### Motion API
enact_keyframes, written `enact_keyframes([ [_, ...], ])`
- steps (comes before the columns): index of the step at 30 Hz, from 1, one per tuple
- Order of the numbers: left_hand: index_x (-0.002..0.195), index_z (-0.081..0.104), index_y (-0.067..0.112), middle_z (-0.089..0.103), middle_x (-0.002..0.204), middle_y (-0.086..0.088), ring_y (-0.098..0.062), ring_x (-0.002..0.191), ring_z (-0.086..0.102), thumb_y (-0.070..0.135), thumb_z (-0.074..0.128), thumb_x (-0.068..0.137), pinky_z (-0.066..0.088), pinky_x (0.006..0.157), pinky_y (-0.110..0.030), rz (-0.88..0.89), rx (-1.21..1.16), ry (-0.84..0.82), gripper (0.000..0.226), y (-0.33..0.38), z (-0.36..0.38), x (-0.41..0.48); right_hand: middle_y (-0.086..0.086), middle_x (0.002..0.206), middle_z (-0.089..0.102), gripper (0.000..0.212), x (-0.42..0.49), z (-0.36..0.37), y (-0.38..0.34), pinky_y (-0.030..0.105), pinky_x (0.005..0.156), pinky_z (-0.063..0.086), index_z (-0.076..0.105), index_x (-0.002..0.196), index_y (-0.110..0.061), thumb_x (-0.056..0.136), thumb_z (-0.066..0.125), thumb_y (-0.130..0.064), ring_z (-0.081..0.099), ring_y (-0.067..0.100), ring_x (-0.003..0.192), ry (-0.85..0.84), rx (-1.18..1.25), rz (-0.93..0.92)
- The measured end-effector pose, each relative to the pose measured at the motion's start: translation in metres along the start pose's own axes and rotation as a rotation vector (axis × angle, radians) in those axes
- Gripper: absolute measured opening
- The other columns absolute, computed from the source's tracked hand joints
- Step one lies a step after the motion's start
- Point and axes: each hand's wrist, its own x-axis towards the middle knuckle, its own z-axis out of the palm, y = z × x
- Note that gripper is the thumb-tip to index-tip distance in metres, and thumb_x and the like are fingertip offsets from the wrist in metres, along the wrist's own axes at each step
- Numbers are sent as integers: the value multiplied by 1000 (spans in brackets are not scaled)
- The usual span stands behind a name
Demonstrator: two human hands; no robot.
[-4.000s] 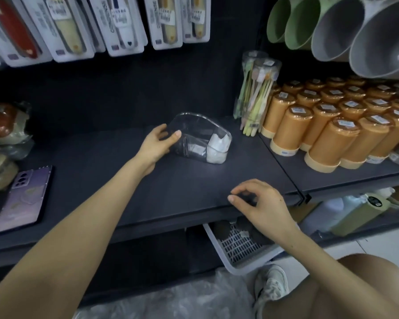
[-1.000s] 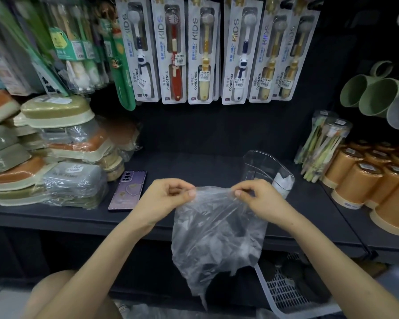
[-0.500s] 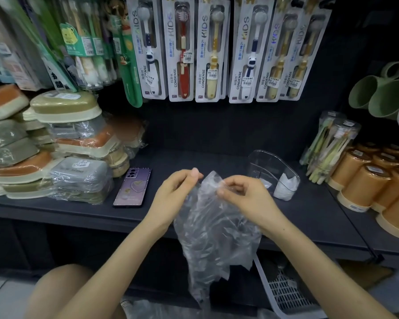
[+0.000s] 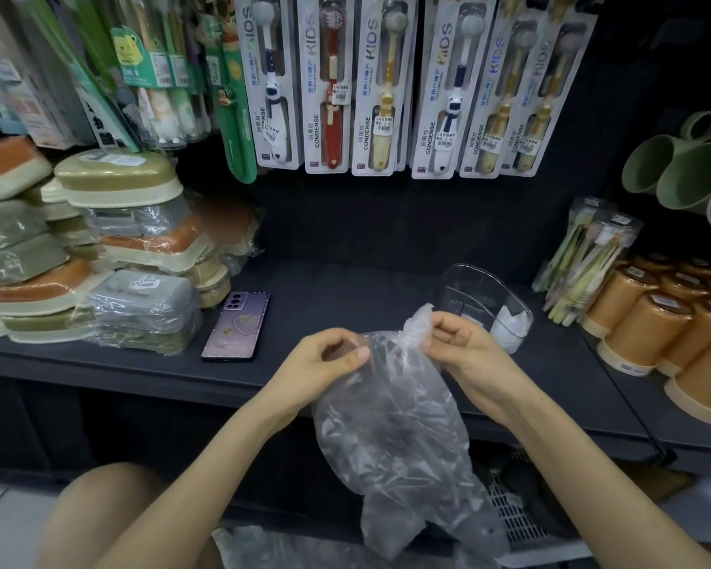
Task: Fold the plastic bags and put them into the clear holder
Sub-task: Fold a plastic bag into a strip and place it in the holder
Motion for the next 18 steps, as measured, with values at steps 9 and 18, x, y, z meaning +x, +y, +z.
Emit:
enact_keyframes([
  [9, 76, 66, 12, 65, 74, 8, -6, 74, 59, 28, 65, 89, 46, 75, -24, 65, 36, 57, 20, -10, -3, 6, -12, 109, 71, 33, -8, -4, -25, 23, 91, 45, 67, 111, -23, 84, 64, -43, 62, 1, 107, 8, -208, -43],
  [18, 73, 66, 20, 66, 69, 11, -4, 68, 60, 28, 65, 88, 48, 69, -21, 140, 70, 167, 17, -11, -17, 2, 14, 84, 70, 20, 3, 4, -20, 22, 77, 48, 73, 80, -6, 91, 62, -17, 62, 12, 81, 253, -227, -187],
])
